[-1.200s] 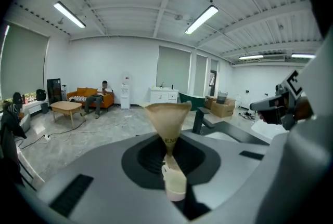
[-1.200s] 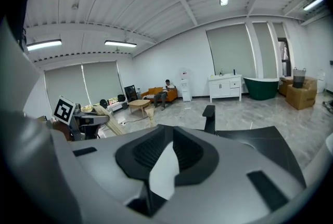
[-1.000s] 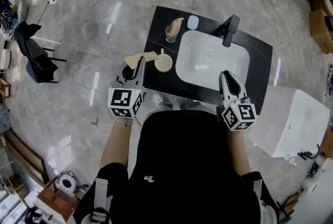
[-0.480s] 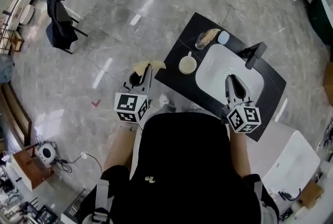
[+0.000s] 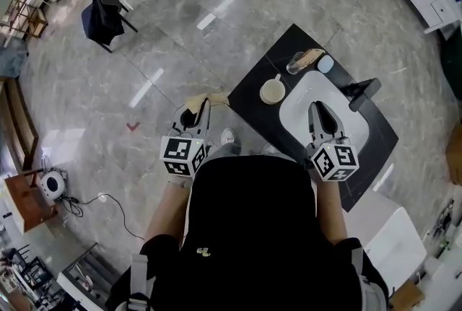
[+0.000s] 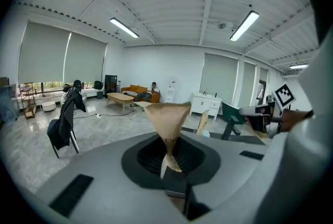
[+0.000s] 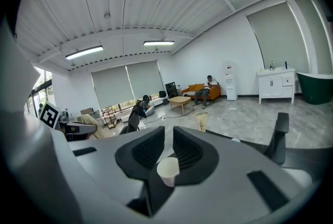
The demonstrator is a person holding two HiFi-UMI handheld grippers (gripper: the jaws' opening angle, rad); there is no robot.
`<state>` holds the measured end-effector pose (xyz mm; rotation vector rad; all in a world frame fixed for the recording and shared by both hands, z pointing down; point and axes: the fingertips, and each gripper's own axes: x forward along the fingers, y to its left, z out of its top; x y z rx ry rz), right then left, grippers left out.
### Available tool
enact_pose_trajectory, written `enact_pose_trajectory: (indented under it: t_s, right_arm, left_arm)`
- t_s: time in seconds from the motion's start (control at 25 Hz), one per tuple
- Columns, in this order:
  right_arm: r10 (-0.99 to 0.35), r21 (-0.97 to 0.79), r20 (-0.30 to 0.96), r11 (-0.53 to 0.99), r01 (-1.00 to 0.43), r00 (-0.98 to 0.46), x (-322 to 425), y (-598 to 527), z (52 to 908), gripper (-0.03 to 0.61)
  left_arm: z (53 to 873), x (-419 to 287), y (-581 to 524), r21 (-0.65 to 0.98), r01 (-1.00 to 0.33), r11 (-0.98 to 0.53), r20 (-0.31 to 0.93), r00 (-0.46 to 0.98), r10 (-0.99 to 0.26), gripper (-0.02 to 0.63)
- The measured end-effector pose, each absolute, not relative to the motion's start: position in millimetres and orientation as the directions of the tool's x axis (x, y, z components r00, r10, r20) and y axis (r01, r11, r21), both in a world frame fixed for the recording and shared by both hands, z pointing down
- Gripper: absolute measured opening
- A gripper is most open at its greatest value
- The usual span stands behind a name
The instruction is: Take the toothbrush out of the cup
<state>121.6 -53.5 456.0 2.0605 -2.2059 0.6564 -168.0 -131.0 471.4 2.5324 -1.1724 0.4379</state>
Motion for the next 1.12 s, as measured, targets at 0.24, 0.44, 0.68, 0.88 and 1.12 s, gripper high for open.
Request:
enact_pose_trajectory:
  t_s: [0.24, 0.44, 0.68, 0.88, 1.12]
  right_arm:
    - [-0.934, -0.258, 0.327, 0.057, -0.964, -0.142, 119.9, -62.2, 461.0, 0.066]
    - [-0.929, -0.259, 0.333, 0.075, -0.963, -0.162, 127.7, -77.2, 469.1, 0.066]
    - [-0.918, -0.242, 0.367, 0.062, -0.968, -0.150, 146.3, -100.3, 489.0, 0.103]
    - [-0.908, -0.231, 0.402, 0.023, -0.973, -0.117, 166.4, -122.7, 510.5, 0.173]
    - [-0.892, -0.215, 0.446, -0.030, -0.976, -0.071, 189.3, -153.3, 538.2, 0.209]
  left_arm:
    - [474.1, -178.1, -116.9, 0.159, -0.803, -0.574, 0.413, 0.583, -0.700, 0.043]
    - [475.5, -181.1, -107.1, 0.163, -0.825, -0.540, 0.428, 0.553, -0.715, 0.043]
    - [477.1, -181.0, -101.5, 0.162, -0.844, -0.511, 0.444, 0.524, -0.726, 0.043]
    - [480.8, -189.0, -94.7, 0.153, -0.867, -0.474, 0.466, 0.487, -0.739, 0.043]
    - [486.8, -200.4, -91.3, 0.148, -0.894, -0.423, 0.493, 0.437, -0.752, 0.043]
